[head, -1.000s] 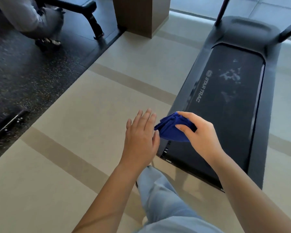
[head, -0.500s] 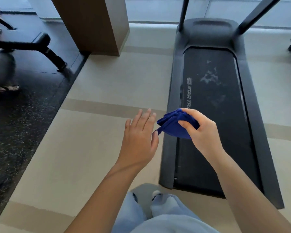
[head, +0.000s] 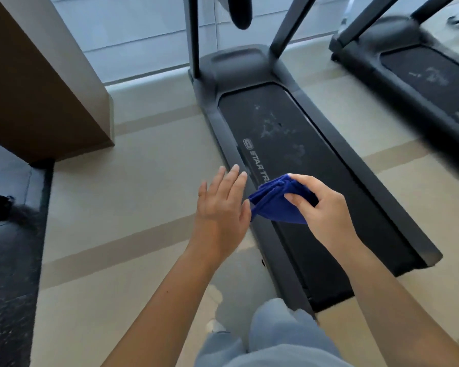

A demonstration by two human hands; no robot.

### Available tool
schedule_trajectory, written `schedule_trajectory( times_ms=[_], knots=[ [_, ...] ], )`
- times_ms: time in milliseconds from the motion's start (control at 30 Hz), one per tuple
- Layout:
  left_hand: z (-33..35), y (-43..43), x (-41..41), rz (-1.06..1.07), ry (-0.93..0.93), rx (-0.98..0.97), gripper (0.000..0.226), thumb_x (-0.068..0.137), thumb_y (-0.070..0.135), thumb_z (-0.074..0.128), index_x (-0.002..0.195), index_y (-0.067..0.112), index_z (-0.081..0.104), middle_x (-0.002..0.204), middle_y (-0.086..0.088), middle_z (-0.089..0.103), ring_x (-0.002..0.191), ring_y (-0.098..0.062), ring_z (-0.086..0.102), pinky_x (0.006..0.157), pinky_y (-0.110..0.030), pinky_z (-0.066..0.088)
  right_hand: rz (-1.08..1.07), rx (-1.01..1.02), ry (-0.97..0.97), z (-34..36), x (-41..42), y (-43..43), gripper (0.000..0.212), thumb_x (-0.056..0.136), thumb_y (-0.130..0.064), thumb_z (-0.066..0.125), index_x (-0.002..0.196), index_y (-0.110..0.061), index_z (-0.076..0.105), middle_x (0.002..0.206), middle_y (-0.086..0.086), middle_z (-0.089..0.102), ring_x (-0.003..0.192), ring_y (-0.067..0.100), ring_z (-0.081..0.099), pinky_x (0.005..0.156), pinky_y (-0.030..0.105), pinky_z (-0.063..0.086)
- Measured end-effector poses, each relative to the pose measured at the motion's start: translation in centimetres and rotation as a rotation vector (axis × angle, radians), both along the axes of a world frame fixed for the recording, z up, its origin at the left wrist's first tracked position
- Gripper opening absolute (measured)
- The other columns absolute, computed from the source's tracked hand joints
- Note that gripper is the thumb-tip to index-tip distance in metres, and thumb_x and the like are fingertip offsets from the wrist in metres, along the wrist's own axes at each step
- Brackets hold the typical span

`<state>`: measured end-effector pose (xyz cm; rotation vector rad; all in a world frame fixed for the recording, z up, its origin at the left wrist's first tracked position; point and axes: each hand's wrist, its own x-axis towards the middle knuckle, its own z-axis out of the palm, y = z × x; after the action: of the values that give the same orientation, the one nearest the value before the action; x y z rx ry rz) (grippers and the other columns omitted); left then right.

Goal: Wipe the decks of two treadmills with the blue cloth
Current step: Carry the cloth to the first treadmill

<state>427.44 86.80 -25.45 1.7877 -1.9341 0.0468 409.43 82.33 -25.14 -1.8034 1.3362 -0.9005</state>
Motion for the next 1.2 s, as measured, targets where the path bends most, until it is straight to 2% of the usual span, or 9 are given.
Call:
schedule_trajectory(
  times_ms=[167, 467, 600, 733, 867, 1033, 1200],
  knots=[
    [-0.1, -4.1, 2.0, -0.113, 0.021, -0.016, 0.047, 0.085, 0.025, 0.039, 0.124, 0.003, 0.055, 0.13, -0.014, 0.054, 0.123, -0.034, 0.048, 0.095, -0.055, 0.037, -0.108, 0.006, 0.028, 0.0, 1.6, -1.5, 0.033, 0.088, -0.008, 0.062, 0.118, -0.022, 0.062, 0.102, -0.019, 0.061, 0.098, -0.003, 0.057, 0.084, 0.007, 0.044],
    [-0.9, -15.9, 2.8, -0.322, -0.032, -0.005, 0.046, 0.085, 0.025, 0.038, 0.121, 0.004, 0.057, 0.128, -0.012, 0.057, 0.121, -0.033, 0.05, 0.094, -0.056, 0.038, -0.332, 0.035, -0.012, -1.4, 2.5, -9.8, 0.033, 0.088, -0.009, 0.062, 0.119, -0.02, 0.062, 0.108, -0.009, 0.064, 0.1, 0.003, 0.058, 0.089, 0.01, 0.044],
    [0.0, -21.6, 2.1, -0.407, -0.036, 0.028, 0.048, 0.085, 0.026, 0.037, 0.121, 0.003, 0.057, 0.128, -0.013, 0.057, 0.121, -0.034, 0.05, 0.096, -0.056, 0.036, -0.424, 0.028, 0.001, -1.2, 1.9, -13.9, 0.035, 0.088, -0.01, 0.062, 0.121, -0.019, 0.06, 0.109, -0.011, 0.062, 0.101, 0.003, 0.057, 0.088, 0.007, 0.043],
    [0.0, -26.2, 0.3, -0.492, -0.06, 0.023, 0.044, 0.087, 0.024, 0.043, 0.123, 0.003, 0.056, 0.129, -0.013, 0.055, 0.123, -0.035, 0.047, 0.098, -0.056, 0.031, -0.527, 0.02, 0.008, -1.2, 0.5, -16.4, 0.035, 0.087, -0.009, 0.063, 0.122, -0.017, 0.06, 0.11, -0.01, 0.061, 0.103, 0.005, 0.056, 0.086, 0.002, 0.04],
    [-1.0, -28.5, -2.3, -0.6, -0.04, 0.083, 0.045, 0.083, 0.019, 0.052, 0.125, 0.004, 0.054, 0.132, -0.013, 0.053, 0.126, -0.035, 0.044, 0.099, -0.056, 0.028, -0.646, 0.047, 0.031, -1.7, -1.2, -16.7, 0.037, 0.086, -0.01, 0.063, 0.122, -0.018, 0.06, 0.109, -0.013, 0.058, 0.1, 0.001, 0.053, 0.083, 0.003, 0.039],
    [-3.3, -31.4, -5.6, -0.773, -0.055, 0.149, 0.045, 0.083, 0.018, 0.052, 0.124, 0.002, 0.054, 0.132, -0.014, 0.053, 0.125, -0.036, 0.044, 0.098, -0.057, 0.031, -0.829, 0.097, 0.043, -3.7, -2.6, -16.1, 0.037, 0.086, -0.01, 0.064, 0.122, -0.018, 0.06, 0.105, -0.018, 0.056, 0.097, -0.001, 0.052, 0.083, -0.001, 0.037],
    [-6.4, -34.6, -8.8, -0.96, -0.053, 0.236, 0.045, 0.086, 0.021, 0.045, 0.127, 0.003, 0.052, 0.135, -0.014, 0.05, 0.129, -0.036, 0.04, 0.102, -0.055, 0.027, -1.019, 0.116, 0.081, -6.9, -3.0, -15.8, 0.038, 0.085, -0.008, 0.065, 0.122, -0.014, 0.06, 0.109, -0.011, 0.059, 0.1, 0.004, 0.054, 0.083, 0.002, 0.037]
  ],
)
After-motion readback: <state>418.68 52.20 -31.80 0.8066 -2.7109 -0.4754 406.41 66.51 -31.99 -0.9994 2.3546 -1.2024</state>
